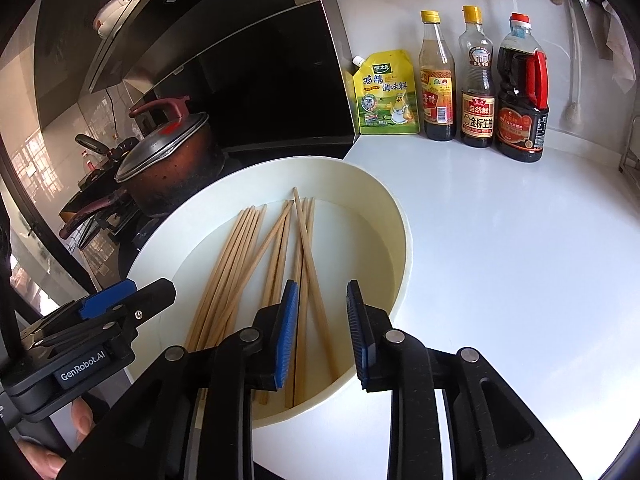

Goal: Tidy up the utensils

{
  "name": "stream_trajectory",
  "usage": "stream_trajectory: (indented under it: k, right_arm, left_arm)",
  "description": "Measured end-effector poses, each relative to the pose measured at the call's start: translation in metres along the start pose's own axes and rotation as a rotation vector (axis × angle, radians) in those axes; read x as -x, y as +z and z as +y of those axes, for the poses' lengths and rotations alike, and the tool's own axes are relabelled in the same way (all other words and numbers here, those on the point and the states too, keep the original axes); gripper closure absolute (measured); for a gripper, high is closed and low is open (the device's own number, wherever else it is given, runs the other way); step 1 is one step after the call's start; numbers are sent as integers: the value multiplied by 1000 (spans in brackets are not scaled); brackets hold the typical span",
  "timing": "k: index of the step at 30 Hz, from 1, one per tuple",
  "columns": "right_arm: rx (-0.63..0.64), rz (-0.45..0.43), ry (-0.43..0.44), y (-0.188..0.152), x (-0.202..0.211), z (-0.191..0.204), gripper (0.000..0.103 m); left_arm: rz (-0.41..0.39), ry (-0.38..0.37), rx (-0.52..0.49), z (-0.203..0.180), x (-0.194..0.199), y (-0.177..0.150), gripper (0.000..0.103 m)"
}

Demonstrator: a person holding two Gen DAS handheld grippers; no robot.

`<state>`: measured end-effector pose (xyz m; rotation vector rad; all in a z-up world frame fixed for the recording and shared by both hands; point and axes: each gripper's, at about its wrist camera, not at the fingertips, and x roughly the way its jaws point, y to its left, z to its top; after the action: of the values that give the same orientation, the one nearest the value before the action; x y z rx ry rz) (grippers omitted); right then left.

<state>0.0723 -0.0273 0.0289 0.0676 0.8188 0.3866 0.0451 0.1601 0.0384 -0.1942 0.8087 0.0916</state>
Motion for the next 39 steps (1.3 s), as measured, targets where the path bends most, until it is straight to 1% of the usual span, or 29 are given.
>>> stream_trajectory:
  k: [1, 5, 8, 12, 17, 20, 23, 29, 31, 33, 35, 36, 39]
  right_arm:
    - [0, 0, 0, -1, 1, 0, 77]
    - [2, -1, 1, -2, 3, 1, 76]
    - [-1, -3, 1, -4, 5, 0, 74]
    - [-10, -4, -4, -7, 7, -2, 71]
    - [-13, -1, -8, -10, 9, -3, 68]
    - [-14, 2, -5, -11, 9, -3, 64]
    - [-16, 2, -6, -12, 10, -3, 63]
    - [-12, -8, -17, -12, 14, -2, 55]
    - [-12, -11, -22, -12, 14, -2, 54]
    - [-13, -14, -31, -12, 15, -3, 54]
    - [-15, -15, -37, -12, 16, -4, 52]
    - [-15, -16, -41, -12, 16, -4, 49]
    - [-10, -18, -49, -13, 17, -4, 48]
  left_arm:
    - [-1, 1, 0, 0, 1, 0, 40]
    - [-21, 7, 7, 1, 6, -1, 29]
    - [-26, 14, 7, 1, 9, -2, 27]
    - [-35, 20, 0, 1, 12, -4, 21]
    - [-36, 35, -4, 4, 14, -6, 17]
    - [-43, 46, -9, 5, 16, -7, 13]
    - [-46, 57, -11, 6, 17, -8, 12]
    - [-44, 53, 0, 8, 18, -8, 10]
    - [-44, 55, -1, 8, 19, -8, 10]
    - [-43, 61, 2, 8, 19, -8, 7]
    - [-41, 64, 6, 9, 19, -8, 6]
    - [-40, 63, 8, 10, 19, -8, 6]
    - [-31, 61, 25, 12, 19, -8, 6]
